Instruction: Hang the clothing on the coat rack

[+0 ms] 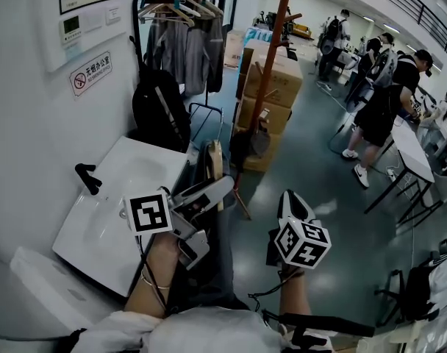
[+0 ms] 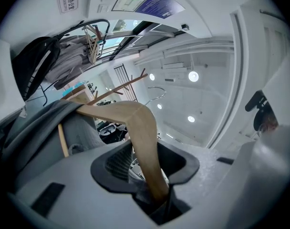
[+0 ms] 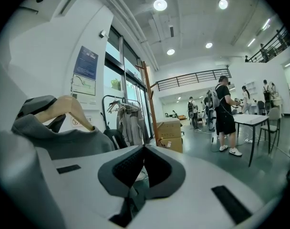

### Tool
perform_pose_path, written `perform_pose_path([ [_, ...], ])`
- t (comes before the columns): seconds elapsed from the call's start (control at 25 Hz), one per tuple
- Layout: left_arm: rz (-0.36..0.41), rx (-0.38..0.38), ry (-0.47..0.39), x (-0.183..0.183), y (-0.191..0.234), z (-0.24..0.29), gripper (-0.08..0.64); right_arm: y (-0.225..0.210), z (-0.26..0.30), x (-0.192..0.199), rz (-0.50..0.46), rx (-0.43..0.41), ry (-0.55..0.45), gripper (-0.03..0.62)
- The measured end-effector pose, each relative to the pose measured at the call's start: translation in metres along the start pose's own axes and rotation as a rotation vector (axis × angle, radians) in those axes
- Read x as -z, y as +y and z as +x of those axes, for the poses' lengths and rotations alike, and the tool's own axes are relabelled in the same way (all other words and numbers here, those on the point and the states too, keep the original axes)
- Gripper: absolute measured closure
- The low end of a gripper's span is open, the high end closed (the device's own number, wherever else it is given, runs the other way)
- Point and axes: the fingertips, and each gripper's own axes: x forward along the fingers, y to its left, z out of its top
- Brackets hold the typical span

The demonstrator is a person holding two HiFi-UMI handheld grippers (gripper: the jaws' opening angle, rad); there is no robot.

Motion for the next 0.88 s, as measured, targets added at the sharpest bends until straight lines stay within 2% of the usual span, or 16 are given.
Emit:
perform_pose_path([
  [0.28,0.032,-0.027,-0.02,-0.021,0.025,0.022,0.402,-0.01,0.041,-0.011,0.001,-0.024,-0.006,0.569],
  [0.88,0.031,-0.086,-0.062,-0.069,0.089,0.084,0.403,-0.049,0.142,-0.033,0.008,-0.059,0.014,0.569],
])
